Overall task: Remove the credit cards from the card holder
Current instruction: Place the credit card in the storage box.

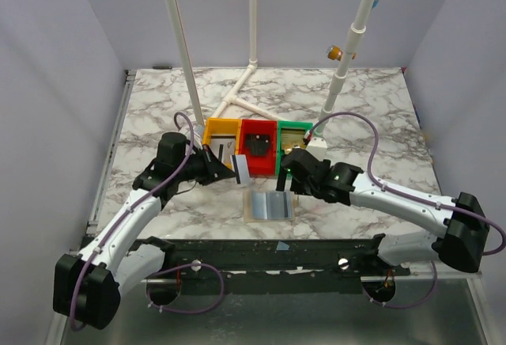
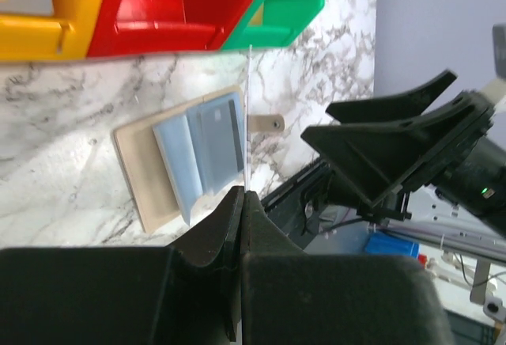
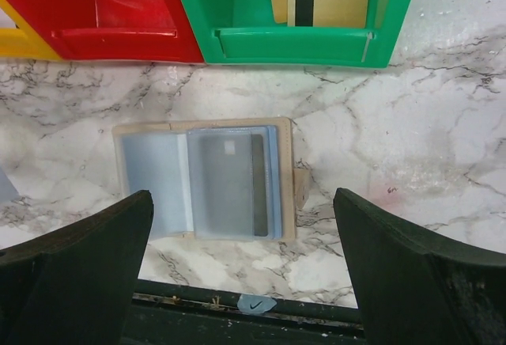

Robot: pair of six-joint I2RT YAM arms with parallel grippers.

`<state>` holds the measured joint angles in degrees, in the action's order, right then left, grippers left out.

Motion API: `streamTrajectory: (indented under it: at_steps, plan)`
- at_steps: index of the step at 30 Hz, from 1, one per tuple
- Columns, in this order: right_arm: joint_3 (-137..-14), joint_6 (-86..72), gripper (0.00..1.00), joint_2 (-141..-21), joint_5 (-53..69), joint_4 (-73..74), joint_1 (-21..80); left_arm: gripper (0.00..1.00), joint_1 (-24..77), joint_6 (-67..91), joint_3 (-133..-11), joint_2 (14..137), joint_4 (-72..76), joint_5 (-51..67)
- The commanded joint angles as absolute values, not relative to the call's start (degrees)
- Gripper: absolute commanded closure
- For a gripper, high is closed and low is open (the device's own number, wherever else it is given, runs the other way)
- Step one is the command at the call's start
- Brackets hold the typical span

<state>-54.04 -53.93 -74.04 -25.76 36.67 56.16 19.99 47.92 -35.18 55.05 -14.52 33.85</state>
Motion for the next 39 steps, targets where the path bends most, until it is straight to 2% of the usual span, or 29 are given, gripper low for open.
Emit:
streamTrajectory:
  at_steps: [1,11,18,25,39]
  plan:
    - [-55.5,-53.7,0.0,-72.4,-28.6,39.2,56.1,1.0,16.9,47.1,-38.9,55.5,-16.4,29.7]
    - [-55.2,-53.2,0.0,-70.6,-28.3,40.9,56.1,1.0,14.8,51.6,-42.0,60.5,-8.6,23.6]
    - [-54.5,-53.2,0.0,-69.7,-28.0,40.4,56.1,1.0,14.4,45.0,-47.4,64.5,-14.9,14.4]
    - [-53.9,-53.3,0.0,-69.4,-27.6,39.8,56.1,1.0,14.9,40.0,-53.3,69.8,-19.7,9.9]
    - [-53.1,-53.3,0.0,-68.4,-27.5,39.9,56.1,1.0,24.0,33.2,-66.5,83.2,-32.5,-9.8]
